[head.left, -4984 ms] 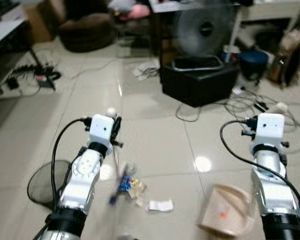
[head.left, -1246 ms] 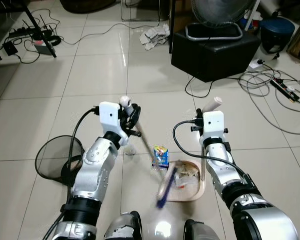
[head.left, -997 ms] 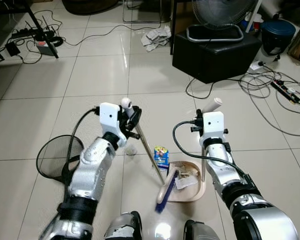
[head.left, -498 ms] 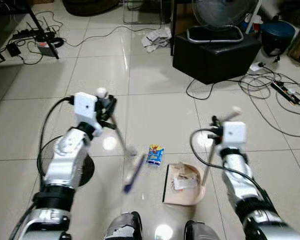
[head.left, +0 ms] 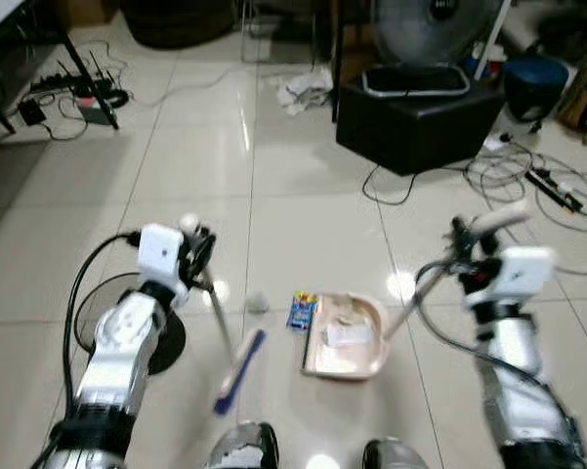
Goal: Sweep floor
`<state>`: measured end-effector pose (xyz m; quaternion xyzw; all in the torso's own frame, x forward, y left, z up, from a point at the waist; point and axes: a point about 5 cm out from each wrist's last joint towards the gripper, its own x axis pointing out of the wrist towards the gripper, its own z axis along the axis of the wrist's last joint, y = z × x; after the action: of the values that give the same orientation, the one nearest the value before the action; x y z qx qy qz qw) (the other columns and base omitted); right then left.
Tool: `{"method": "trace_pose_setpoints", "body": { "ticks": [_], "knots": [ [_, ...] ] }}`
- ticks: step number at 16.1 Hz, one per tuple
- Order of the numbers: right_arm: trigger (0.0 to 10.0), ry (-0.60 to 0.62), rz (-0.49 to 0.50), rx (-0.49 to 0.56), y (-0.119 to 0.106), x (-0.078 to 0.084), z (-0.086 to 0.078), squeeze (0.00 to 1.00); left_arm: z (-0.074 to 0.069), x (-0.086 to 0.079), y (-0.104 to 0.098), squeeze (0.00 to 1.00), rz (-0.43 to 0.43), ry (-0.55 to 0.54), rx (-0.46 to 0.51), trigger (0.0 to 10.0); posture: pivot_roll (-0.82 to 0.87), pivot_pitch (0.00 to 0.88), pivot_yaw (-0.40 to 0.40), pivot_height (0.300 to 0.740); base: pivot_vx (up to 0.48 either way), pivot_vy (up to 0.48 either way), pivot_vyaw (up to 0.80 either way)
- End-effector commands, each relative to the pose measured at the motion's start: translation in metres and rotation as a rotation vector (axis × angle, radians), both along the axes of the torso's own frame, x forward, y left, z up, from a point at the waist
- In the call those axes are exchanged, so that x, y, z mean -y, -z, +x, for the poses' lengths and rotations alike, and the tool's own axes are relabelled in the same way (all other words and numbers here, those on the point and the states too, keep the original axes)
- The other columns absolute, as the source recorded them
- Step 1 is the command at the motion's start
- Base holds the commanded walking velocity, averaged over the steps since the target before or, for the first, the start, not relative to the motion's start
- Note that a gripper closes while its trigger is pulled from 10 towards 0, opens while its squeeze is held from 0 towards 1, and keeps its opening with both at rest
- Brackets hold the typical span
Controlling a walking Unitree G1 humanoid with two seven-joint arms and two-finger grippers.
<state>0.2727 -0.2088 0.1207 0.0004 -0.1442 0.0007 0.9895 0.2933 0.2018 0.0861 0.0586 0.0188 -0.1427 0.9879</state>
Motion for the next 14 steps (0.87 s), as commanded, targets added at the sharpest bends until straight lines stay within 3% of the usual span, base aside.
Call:
{"method": "trace_pose_setpoints", "body": {
  "ticks": [1,4,6,8,12,14],
  "knots": [
    [10.0,-0.039,0.037,0.072,-0.023,-0.003,0.000,0.00,-0.004,-0.010,-0.003,0.00,0.034,-0.033,0.024,10.0,-0.03,0.029,0.103,0.740,0.000,0.000,0.00],
    [10.0,-0.062,0.084,0.169,-0.084,0.009,0.009,0.00,-0.022,-0.021,0.007,0.00,0.019,-0.142,0.028,10.0,-0.03,0.017,0.094,0.740,0.000,0.000,0.00],
    [10.0,-0.054,0.102,0.177,-0.097,0.014,0.016,0.00,-0.025,-0.021,0.011,0.00,0.041,-0.167,0.028,10.0,-0.03,0.013,0.083,0.740,0.000,0.000,0.00],
    [10.0,-0.034,0.186,0.234,-0.124,0.024,0.030,0.00,-0.031,-0.021,0.017,0.00,0.062,-0.197,0.018,10.0,-0.02,0.007,0.074,0.740,0.000,0.000,0.00],
    [10.0,-0.044,0.246,0.298,-0.166,0.014,0.045,0.00,-0.034,-0.016,0.013,0.00,0.076,-0.195,0.046,10.0,-0.01,0.000,0.059,0.740,0.000,0.000,0.80],
    [10.0,-0.060,0.263,0.297,-0.173,0.009,0.051,0.00,-0.034,-0.014,0.013,0.00,0.081,-0.191,0.053,10.0,-0.01,0.000,0.058,0.740,0.000,0.000,0.80]
  ]
}}
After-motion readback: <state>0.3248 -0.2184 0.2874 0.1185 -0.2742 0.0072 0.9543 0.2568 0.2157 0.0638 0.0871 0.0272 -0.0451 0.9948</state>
